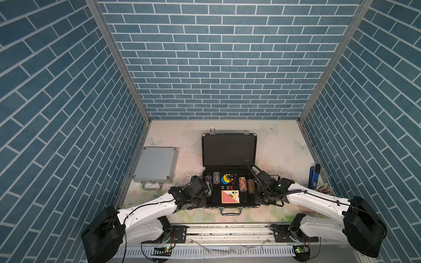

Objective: Close the poker set cases
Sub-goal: Move the poker set case to the center of the board.

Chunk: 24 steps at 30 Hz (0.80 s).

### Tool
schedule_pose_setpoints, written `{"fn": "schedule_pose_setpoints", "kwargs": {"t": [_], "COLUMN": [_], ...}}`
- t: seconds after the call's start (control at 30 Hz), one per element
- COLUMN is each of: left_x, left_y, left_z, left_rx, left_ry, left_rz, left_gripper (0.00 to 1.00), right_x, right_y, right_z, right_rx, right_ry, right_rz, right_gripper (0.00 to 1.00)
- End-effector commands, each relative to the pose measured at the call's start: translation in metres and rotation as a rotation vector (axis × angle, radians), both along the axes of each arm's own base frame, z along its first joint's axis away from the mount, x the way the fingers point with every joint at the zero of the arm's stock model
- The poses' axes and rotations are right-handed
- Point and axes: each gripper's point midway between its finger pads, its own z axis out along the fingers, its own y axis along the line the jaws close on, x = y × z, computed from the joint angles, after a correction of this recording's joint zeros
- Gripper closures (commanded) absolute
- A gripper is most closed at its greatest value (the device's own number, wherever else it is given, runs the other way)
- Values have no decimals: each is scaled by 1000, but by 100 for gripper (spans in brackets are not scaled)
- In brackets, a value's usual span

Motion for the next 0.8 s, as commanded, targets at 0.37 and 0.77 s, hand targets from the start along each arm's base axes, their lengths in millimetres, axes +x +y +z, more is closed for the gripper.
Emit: {"fn": "schedule_pose_setpoints", "kwargs": {"t": [0.37, 0.77], "left_x": [-85, -61], "left_y": [70, 58], "left_z": [-32, -10], "left_rx": [288, 283], "left_ry": [337, 239], "left_rz": [-60, -60], "left_gripper": [72, 56], "right_x": [-46, -31], "right_y": [-21, -4], "right_z": [-11, 9], "right_rx": [-71, -2], "right_ry": [184, 134], "right_rz": [-71, -70], "right_gripper": [92, 85]}}
